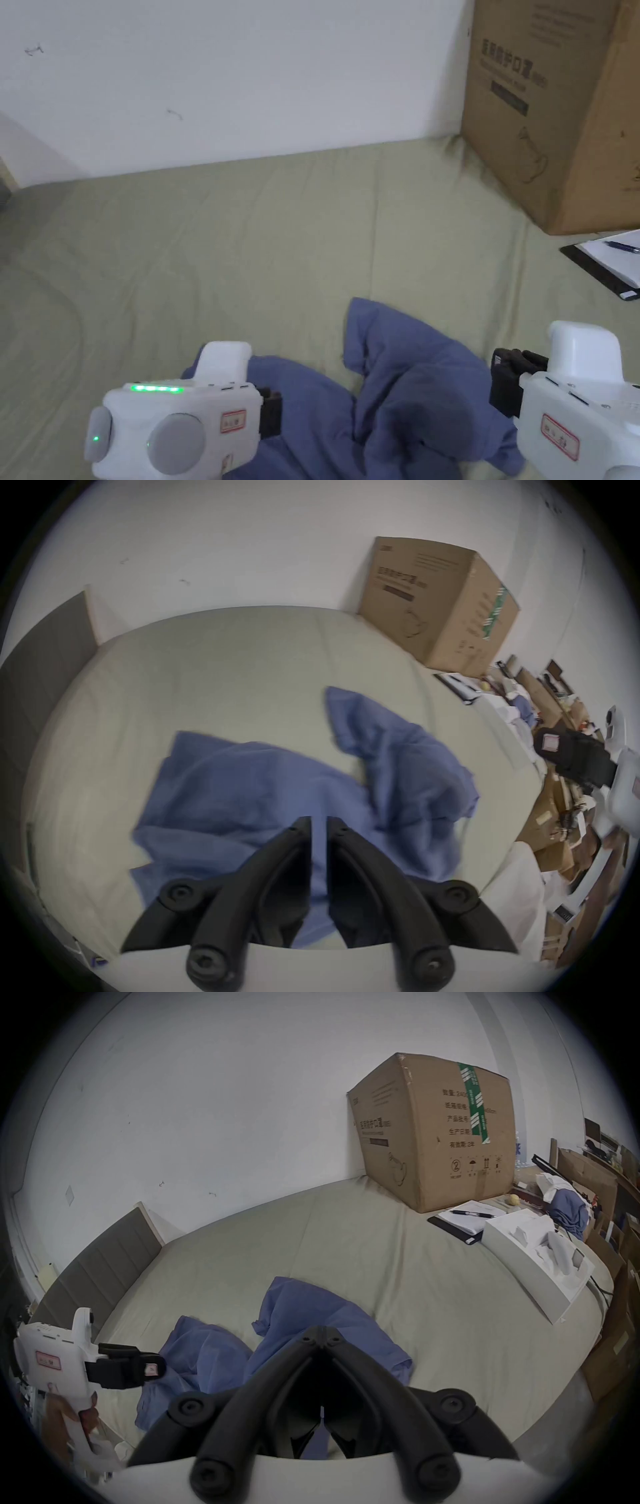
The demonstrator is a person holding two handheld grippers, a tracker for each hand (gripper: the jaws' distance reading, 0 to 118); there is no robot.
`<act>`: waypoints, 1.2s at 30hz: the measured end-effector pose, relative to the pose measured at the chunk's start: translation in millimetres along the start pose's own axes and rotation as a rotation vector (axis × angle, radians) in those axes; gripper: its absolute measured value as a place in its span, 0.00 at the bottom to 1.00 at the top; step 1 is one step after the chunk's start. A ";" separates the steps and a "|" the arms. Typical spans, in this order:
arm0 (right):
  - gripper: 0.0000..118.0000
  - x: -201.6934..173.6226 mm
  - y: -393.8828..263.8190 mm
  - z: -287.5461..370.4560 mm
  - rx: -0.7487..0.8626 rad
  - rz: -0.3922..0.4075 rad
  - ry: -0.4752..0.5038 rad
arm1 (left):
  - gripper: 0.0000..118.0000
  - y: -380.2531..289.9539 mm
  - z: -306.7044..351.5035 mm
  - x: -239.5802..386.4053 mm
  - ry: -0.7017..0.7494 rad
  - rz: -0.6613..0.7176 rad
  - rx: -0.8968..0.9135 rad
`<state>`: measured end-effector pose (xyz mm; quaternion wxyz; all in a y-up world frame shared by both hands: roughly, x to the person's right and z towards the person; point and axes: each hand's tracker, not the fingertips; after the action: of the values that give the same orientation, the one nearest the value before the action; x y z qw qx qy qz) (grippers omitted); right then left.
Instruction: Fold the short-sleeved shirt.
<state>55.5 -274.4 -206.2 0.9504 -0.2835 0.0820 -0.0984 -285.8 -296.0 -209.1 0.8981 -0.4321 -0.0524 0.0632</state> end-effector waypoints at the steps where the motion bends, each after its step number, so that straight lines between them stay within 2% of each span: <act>1: 0.00 -3.2 0.1 -3.8 -0.007 0.005 0.005 | 0.00 -3.0 -0.3 -12.2 0.027 0.010 -0.010; 7: 0.00 -18.8 -4.8 -31.0 -0.054 0.038 0.022 | 0.00 -7.8 -20.0 -68.5 0.058 0.152 -0.075; 10: 0.00 -22.9 -8.5 -45.8 -0.078 0.055 0.014 | 0.01 6.3 -39.5 -86.4 0.070 0.156 -0.067; 11: 0.00 -23.2 -9.9 -50.9 -0.088 0.062 0.012 | 0.09 12.7 -45.6 -92.8 0.070 0.160 -0.064; 12: 0.00 -23.1 -11.0 -56.2 -0.100 0.069 0.013 | 0.26 21.7 -54.7 -101.4 0.072 0.172 -0.058; 13: 0.00 -22.7 -11.6 -61.4 -0.113 0.075 0.014 | 0.58 31.8 -62.7 -108.1 0.090 0.196 -0.047; 14: 0.00 -22.5 -12.2 -65.6 -0.121 0.078 0.013 | 0.78 40.6 -71.0 -114.1 0.105 0.210 -0.037; 15: 0.00 -21.7 -12.5 -70.4 -0.128 0.079 0.010 | 0.89 50.7 -80.4 -120.1 0.124 0.231 -0.033; 16: 0.00 -20.6 -12.3 -75.5 -0.139 0.078 0.005 | 0.92 60.6 -92.4 -126.5 0.138 0.249 -0.030; 19: 0.00 -15.2 -12.9 -89.8 -0.157 0.061 -0.004 | 0.92 90.0 -123.7 -134.1 0.141 0.266 -0.032; 23: 0.00 -7.6 -18.2 -103.2 -0.189 0.043 -0.020 | 0.90 105.1 -175.0 -130.7 0.173 0.194 -0.159; 24: 0.00 -5.2 -20.2 -105.6 -0.197 0.043 -0.022 | 0.84 101.0 -187.2 -127.9 0.166 0.165 -0.184; 25: 0.00 -2.9 -22.6 -108.0 -0.206 0.043 -0.027 | 0.73 96.3 -197.6 -122.7 0.186 0.138 -0.222; 26: 0.00 -0.5 -24.6 -111.0 -0.214 0.041 -0.032 | 0.73 91.3 -199.1 -115.5 0.276 0.084 -0.200; 27: 0.00 2.4 -26.6 -114.7 -0.226 0.034 -0.039 | 0.73 91.0 -196.6 -107.5 0.273 0.047 -0.151; 30: 0.00 12.1 -32.5 -121.6 -0.256 -0.014 -0.036 | 0.53 93.5 -185.3 -101.7 0.265 0.086 -0.161; 34: 0.00 19.3 -31.9 -121.6 -0.255 -0.033 -0.041 | 0.07 92.6 -180.6 -92.4 0.269 0.018 -0.156; 35: 0.00 20.4 -30.0 -120.4 -0.253 -0.033 -0.042 | 0.02 93.7 -181.0 -90.2 0.278 0.013 -0.154; 36: 0.00 22.5 -27.1 -119.6 -0.249 -0.035 -0.041 | 0.02 95.0 -181.5 -92.2 0.297 0.019 -0.156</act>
<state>48.1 -364.5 -292.2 0.9075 -0.4025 0.0690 -0.0981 -356.2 -391.5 -399.8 0.8590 -0.5056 0.0801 0.0028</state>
